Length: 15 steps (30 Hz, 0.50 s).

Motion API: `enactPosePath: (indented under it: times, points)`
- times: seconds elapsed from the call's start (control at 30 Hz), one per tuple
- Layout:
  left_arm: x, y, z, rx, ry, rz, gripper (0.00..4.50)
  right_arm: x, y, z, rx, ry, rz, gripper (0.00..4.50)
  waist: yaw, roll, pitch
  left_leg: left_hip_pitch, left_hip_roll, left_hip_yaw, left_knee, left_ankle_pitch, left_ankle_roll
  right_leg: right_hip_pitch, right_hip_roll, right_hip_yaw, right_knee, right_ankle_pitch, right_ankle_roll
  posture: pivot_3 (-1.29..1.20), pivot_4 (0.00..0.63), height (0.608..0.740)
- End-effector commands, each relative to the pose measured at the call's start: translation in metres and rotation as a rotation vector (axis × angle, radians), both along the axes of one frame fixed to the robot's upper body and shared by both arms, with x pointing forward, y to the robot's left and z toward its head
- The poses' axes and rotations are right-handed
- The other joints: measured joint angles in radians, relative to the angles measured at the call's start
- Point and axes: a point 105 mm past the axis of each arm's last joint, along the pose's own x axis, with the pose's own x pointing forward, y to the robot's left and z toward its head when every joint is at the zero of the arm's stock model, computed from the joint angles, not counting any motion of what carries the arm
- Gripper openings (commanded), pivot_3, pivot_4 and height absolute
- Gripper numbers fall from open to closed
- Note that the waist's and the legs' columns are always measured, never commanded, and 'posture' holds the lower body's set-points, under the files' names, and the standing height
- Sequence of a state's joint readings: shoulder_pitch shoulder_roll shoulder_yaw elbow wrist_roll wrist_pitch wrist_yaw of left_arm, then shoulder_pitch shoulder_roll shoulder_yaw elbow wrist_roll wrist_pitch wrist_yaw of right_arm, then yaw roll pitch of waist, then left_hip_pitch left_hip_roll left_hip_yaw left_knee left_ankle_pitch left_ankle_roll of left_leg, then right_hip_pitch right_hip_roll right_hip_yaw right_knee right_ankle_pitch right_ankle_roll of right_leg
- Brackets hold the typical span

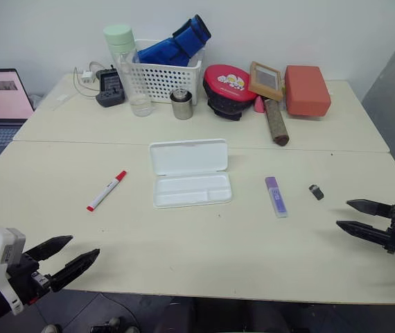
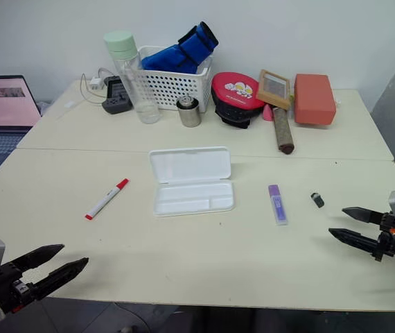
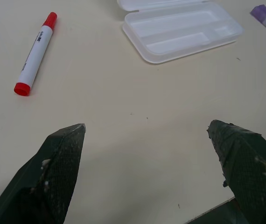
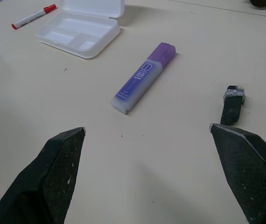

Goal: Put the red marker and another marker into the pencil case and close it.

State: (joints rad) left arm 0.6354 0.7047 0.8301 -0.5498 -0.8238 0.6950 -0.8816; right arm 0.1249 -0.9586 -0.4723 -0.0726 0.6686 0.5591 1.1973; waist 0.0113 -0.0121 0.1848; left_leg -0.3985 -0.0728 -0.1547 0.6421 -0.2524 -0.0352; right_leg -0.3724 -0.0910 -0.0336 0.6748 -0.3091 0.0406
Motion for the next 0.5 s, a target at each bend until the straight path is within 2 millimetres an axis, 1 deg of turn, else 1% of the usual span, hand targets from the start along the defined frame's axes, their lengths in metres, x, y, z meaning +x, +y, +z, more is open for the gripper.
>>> enactPosePath:
  times: [0.03, 0.17, 0.5]
  points:
    - [0.0009, -0.0015, 0.0068, -0.010, -0.016, -0.006, 4.48, 0.0000, -0.0010, 0.0126, -0.010, -0.046, 0.000, 4.50, 0.000, 0.000, 0.000, 0.000, 0.000, 0.000, 0.000, 0.000, 0.000, 0.000, 0.000, 0.000, 0.000, 0.000, 0.000, 0.00, 0.150, 0.740]
    - [0.0028, -0.0019, 0.0046, -0.009, -0.003, -0.007, 4.48, -0.0018, -0.0023, 0.0114, -0.019, -0.043, -0.004, 4.50, 0.002, 0.000, 0.000, 0.000, 0.000, 0.000, 0.000, 0.000, 0.000, 0.000, 0.000, 0.000, 0.000, 0.000, 0.000, 0.00, 0.150, 0.740]
    - [0.0076, -0.0017, 0.0066, -0.015, -0.023, -0.004, 4.48, -0.0032, -0.0022, 0.0068, -0.034, -0.020, 0.003, 4.50, 0.002, 0.000, 0.000, 0.000, 0.000, 0.001, 0.000, 0.000, 0.000, 0.000, 0.000, 0.001, 0.000, 0.000, 0.000, 0.00, 0.150, 0.740]
